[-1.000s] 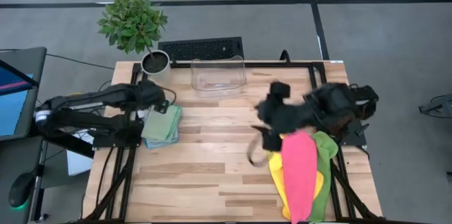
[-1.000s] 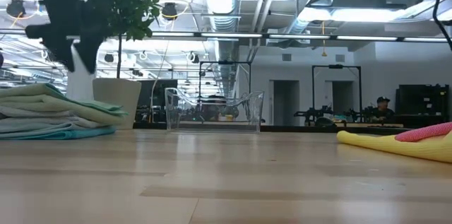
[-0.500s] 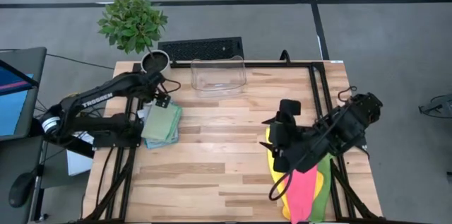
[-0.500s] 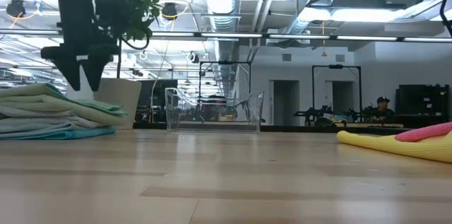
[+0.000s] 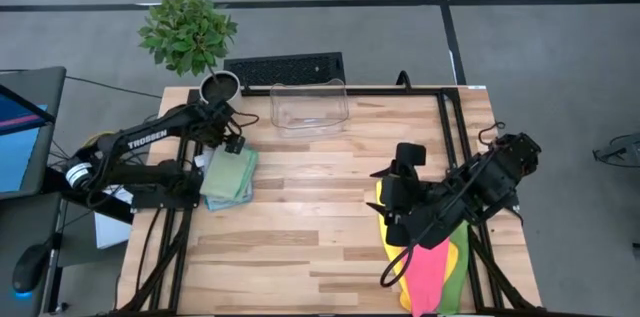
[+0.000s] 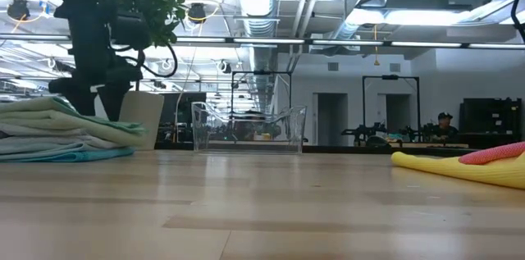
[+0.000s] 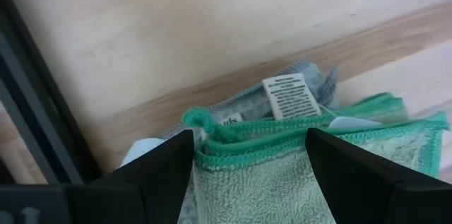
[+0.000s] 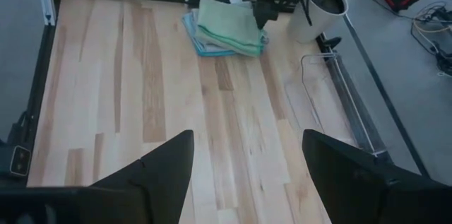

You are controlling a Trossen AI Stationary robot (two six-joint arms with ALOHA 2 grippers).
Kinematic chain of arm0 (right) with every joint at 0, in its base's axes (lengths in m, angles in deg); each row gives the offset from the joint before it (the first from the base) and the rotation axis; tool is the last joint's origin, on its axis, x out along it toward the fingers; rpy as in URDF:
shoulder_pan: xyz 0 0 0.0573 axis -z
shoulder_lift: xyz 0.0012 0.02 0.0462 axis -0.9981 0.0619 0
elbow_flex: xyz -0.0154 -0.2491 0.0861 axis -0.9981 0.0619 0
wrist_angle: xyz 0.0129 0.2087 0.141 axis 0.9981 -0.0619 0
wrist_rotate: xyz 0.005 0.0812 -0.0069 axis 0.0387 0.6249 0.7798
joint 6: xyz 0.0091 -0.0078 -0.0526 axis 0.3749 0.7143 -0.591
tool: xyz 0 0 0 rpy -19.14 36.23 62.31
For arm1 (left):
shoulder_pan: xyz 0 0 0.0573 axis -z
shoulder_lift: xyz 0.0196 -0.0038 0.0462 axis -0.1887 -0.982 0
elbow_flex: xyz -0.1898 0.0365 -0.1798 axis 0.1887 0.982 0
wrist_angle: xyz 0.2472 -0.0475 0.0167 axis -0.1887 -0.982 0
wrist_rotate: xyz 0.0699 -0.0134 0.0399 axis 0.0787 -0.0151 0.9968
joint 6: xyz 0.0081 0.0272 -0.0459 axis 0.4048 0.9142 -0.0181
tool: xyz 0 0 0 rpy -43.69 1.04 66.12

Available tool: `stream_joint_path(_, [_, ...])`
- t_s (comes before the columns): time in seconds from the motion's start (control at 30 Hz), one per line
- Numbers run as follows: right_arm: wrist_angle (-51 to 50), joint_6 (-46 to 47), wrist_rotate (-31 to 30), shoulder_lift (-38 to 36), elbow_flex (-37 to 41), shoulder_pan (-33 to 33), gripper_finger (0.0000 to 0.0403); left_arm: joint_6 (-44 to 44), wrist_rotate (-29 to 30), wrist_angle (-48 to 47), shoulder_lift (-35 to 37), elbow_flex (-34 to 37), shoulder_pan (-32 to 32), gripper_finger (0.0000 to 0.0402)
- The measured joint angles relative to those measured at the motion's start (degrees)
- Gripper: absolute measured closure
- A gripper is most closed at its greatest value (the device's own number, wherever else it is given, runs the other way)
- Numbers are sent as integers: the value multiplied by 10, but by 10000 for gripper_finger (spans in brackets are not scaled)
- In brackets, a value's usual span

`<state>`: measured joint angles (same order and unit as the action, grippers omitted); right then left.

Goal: Fold microfiber towels
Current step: Stack the folded light green microfiber cloth on top of the folded gray microfiber cloth

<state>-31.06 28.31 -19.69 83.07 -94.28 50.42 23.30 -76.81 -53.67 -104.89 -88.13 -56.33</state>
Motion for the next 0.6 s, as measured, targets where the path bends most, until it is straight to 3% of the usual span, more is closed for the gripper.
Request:
stream_joint_path(0.27, [0,0,0,0,0,0,112,-11,-57,-2,0,0,1,152])
stream_joint_path(0.6, [0,0,0,0,0,0,112,-30,-42,-8,0,0,1,293])
